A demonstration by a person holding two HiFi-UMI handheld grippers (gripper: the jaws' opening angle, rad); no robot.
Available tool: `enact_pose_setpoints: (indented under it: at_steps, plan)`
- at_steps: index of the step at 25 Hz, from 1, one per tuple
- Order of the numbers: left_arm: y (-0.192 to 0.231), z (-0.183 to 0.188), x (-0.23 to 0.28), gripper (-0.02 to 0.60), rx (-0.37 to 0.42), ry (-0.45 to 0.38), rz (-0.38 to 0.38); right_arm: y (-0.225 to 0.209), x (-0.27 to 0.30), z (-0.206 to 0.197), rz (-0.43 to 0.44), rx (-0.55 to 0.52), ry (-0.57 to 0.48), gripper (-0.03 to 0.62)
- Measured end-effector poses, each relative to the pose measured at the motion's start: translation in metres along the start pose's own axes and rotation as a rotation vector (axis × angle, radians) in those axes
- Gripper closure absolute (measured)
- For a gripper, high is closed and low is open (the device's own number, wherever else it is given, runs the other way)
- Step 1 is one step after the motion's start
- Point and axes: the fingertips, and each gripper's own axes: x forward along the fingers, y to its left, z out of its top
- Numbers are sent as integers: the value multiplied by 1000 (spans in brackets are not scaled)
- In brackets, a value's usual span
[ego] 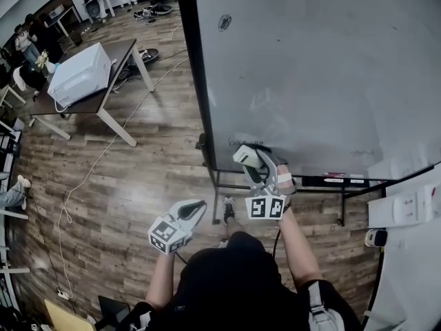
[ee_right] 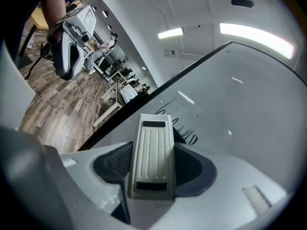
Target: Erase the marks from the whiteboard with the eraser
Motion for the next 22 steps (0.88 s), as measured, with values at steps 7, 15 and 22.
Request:
enact_pose_setpoints:
  at_steps: [7, 15, 22]
  plan:
    - [-3, 3, 3, 549, 0, -14, -5, -64, -14, 32, -143, -30, -35, 339]
    - [-5, -1, -3, 549, -3, -26, -3, -95, -35, 10, -246, -54, 47, 341]
    - [-5, -4, -6, 549, -15, -20, 4, -43, -26, -29, -157, -87, 162, 341]
